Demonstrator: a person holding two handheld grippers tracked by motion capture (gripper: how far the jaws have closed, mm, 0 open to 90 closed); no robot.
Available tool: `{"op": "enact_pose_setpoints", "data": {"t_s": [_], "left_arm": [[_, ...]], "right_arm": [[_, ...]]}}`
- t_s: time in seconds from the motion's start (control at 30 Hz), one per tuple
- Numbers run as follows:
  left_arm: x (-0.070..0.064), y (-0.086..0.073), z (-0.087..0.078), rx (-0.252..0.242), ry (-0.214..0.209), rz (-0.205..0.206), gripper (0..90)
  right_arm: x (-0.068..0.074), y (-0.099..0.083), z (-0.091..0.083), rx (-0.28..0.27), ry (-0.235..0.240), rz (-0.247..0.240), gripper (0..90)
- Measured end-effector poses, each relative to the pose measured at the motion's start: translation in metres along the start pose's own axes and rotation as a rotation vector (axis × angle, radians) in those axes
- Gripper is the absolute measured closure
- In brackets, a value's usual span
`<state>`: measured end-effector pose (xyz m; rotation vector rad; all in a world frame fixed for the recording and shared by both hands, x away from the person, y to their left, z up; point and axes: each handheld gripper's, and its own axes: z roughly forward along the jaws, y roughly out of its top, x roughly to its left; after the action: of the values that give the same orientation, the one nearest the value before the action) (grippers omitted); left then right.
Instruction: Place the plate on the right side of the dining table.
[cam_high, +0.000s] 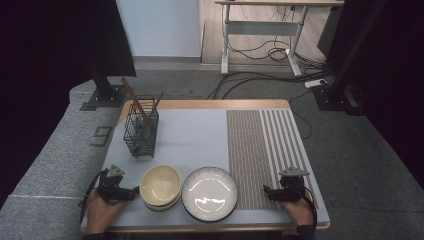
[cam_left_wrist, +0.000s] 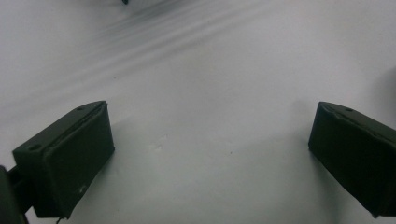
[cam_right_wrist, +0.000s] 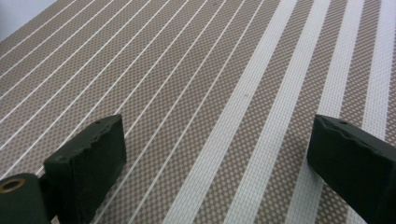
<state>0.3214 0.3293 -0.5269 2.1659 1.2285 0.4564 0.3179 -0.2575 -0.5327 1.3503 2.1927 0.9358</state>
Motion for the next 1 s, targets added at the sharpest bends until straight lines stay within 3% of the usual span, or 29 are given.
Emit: {"op": "enact_pose_setpoints", "data": {"t_s": [0.1,0.3,0.33,0.37,0.4,0.43,0.53,0.57,0.6,0.83,1.0], "left_arm": [[0.000,0.000,0.000,0.000,0.000,0.000,0.0],[0.000,0.000,0.000,0.000,0.000,0.000,0.0],[0.000,0.000,0.000,-0.001,0.001,0.000,0.0],[0.000,0.000,0.000,-0.001,0.001,0.000,0.0],[0.000,0.000,0.000,-0.001,0.001,0.001,0.0],[0.000,0.000,0.000,-0.001,0.001,0.001,0.0],[0.000,0.000,0.000,-0.001,0.001,0.001,0.0],[0.000,0.000,0.000,-0.001,0.001,0.001,0.0],[0.000,0.000,0.000,-0.001,0.001,0.001,0.0],[0.000,0.000,0.000,-0.001,0.001,0.001,0.0],[0.000,0.000,0.000,-0.001,0.001,0.001,0.0]], "right_arm": [[0.000,-0.001,-0.004,-0.006,0.002,0.007,5.6],[0.003,-0.003,-0.018,-0.020,-0.011,-0.029,5.0],[0.007,-0.004,-0.023,-0.030,-0.021,-0.065,3.5],[0.007,-0.004,-0.023,-0.030,-0.021,-0.065,3.5],[0.012,-0.003,-0.027,-0.027,-0.038,-0.105,2.3],[0.012,-0.003,-0.027,-0.027,-0.038,-0.105,2.3],[0.022,0.000,-0.037,-0.043,-0.062,-0.199,1.3],[0.022,0.000,-0.037,-0.043,-0.062,-0.199,1.3],[0.028,0.001,-0.041,-0.041,-0.080,-0.242,1.2],[0.047,0.006,-0.050,-0.018,-0.077,-0.314,1.6],[0.069,0.011,-0.053,0.009,-0.081,-0.404,3.2]]}}
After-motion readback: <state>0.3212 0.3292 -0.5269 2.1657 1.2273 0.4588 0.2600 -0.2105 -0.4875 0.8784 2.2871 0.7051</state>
